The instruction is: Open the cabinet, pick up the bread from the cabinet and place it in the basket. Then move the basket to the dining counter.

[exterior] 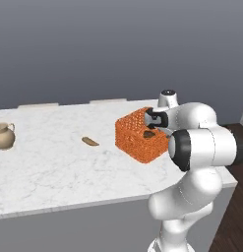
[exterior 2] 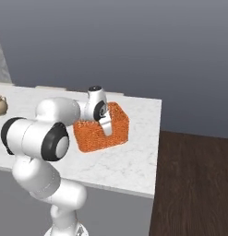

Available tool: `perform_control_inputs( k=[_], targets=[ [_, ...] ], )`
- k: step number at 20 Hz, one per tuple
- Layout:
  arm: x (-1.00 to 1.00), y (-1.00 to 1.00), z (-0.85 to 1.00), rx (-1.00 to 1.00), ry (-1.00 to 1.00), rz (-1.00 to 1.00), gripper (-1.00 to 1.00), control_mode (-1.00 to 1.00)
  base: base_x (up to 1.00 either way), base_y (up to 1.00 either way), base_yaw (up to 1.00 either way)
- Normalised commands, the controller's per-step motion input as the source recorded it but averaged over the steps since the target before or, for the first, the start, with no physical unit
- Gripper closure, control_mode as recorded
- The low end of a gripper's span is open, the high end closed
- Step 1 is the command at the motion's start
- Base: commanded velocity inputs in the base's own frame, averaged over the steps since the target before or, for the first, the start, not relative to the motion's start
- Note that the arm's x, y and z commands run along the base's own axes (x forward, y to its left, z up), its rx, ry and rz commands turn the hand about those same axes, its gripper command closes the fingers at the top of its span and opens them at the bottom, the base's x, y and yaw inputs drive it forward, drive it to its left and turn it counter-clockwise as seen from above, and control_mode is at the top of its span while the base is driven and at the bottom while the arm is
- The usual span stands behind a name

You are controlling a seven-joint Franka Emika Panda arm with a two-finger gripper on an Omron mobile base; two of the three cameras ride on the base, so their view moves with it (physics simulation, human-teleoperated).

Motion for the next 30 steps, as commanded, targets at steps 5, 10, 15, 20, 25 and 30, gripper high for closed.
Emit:
perform_control_inputs(
  k=[5,10,15,20,25,30],
  targets=[
    [0.24,0.09,-0.33,0.00,0.00,0.00,-1.00,-1.00,0.00,0.00,0.00],
    [0.01,0.02,-0.01,0.01,0.01,0.00,-1.00,-1.00,0.00,0.00,0.00],
    [-0.02,-0.01,0.12,0.00,0.00,0.00,-1.00,-1.00,0.00,0.00,0.00],
    [-0.46,0.04,0.85,0.00,0.00,0.05,-1.00,-1.00,0.00,0.00,0.00],
    [-0.85,0.38,0.94,-0.02,-0.02,0.14,-1.00,-1.00,0.00,0.00,0.00],
    [-1.00,0.66,0.56,-0.06,0.00,0.30,-1.00,-1.00,0.00,0.00,0.00]
  ],
)
